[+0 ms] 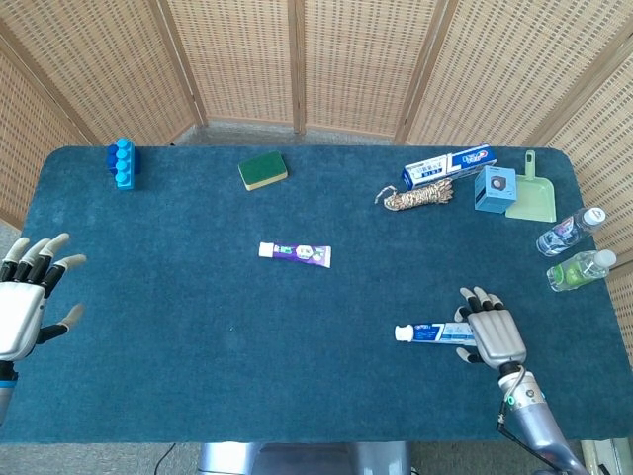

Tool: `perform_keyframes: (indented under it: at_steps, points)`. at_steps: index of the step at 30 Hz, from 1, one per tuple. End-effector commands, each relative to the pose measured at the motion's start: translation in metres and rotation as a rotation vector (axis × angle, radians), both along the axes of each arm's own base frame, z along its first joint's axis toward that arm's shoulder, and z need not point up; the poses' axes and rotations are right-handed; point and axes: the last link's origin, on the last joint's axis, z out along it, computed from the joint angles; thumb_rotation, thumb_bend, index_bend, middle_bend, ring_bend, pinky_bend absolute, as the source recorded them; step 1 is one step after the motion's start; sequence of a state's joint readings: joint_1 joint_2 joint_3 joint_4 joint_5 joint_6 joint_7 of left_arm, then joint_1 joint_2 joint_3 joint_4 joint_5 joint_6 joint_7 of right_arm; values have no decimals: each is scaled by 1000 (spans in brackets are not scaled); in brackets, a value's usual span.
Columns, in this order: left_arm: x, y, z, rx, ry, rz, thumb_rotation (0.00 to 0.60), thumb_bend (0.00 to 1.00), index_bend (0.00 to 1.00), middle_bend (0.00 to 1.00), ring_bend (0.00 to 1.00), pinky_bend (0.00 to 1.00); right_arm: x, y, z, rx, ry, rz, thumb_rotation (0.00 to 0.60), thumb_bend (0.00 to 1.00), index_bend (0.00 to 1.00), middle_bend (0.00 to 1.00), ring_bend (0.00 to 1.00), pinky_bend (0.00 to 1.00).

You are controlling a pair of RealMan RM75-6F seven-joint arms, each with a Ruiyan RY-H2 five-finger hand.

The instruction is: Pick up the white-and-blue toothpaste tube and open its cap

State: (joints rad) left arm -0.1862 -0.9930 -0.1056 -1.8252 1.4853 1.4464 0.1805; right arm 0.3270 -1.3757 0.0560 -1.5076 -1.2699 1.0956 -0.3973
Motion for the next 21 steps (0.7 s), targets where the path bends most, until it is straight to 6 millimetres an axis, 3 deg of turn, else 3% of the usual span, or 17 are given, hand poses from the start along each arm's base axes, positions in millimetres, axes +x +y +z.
perform_keyframes:
  at_steps: [1,21]
  points:
    - [0,0,-1,-2,0,1,600,236,242,97,99,31,-1,-2,-3,6,2,-8,532,217,343,137,76,165]
    - [-4,-2,1,5,-4,5,600,236,241,90,86,30,-7,-8,-7,32,16,-53,531,211,389,138,86,165]
